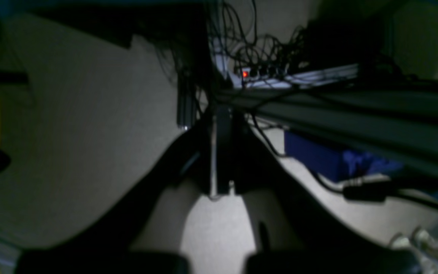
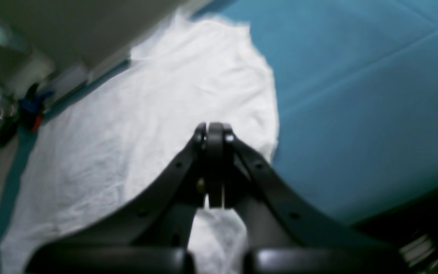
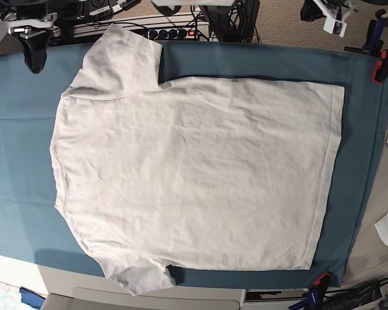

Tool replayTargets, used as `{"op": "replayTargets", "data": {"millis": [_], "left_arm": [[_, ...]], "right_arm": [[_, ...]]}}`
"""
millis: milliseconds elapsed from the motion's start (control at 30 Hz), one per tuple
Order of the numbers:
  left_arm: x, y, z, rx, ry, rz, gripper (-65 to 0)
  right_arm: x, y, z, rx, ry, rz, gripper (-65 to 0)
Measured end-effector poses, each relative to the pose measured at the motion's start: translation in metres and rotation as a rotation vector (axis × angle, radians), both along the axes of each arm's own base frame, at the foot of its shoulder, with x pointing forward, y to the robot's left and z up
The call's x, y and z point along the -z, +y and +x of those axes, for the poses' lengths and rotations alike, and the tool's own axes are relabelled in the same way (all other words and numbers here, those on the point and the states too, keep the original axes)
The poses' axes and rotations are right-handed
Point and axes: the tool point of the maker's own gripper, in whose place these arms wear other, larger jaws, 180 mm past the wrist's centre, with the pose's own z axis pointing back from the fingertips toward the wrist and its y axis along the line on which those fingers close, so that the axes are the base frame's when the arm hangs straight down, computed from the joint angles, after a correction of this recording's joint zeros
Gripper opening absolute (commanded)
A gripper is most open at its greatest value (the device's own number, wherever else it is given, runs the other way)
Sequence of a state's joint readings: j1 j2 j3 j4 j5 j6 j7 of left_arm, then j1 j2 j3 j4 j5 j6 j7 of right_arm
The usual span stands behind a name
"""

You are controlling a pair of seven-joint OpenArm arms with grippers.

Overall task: Fold the T-shirt properly
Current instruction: 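Grasp the shirt's shoulder edge near the collar with the right gripper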

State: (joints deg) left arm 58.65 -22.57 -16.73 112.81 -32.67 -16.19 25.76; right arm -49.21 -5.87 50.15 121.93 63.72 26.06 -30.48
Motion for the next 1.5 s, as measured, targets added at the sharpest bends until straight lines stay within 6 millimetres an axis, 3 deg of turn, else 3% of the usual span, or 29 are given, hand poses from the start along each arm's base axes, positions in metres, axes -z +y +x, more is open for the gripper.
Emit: {"op": "replayTargets", "data": {"millis": [100,267,433,833,867,1000,1033,1200,1500], "left_arm": [[-0.001,0.001,0.01,0.013,-0.016,0.005,-65.0],[-0.002,0.006,0.021,0.032,-0.037,0.022,-65.0],[-0.002,0.005,0.021,0.033,-0.037,0.019,-65.0],[-0.002,0.005,0.021,0.033,-0.037,0.019,-65.0],[-0.002,0.005,0.021,0.033,-0.037,0.019,-65.0],[-0.002,0.005,0.021,0.033,-0.037,0.019,-58.2],[-0.002,0.005,0.021,0.033,-0.037,0.019,-57.0],[-0.003,0.005,0.026,0.033,-0.048,0.019,-55.5],[-0.002,0.005,0.034,0.041,-0.053,0.025,-55.5]], "right_arm": [[0.035,-0.015,-0.008,0.078,0.001,0.136,-65.0],[0.077,-0.012,-0.016,0.1,-0.016,0.346,-65.0],[0.075,-0.01,-0.015,0.088,-0.044,0.375,-65.0],[0.085,-0.011,-0.014,0.059,0.067,0.226,-65.0],[0.085,-0.01,-0.012,0.056,0.064,0.228,-62.9],[0.085,-0.008,-0.007,0.044,0.061,0.233,-41.1],[0.085,-0.008,-0.006,0.044,0.058,0.234,-38.7],[0.084,-0.006,0.001,0.015,0.06,0.232,-38.5],[0.11,0.046,0.02,-0.125,0.131,0.284,-38.6]]}}
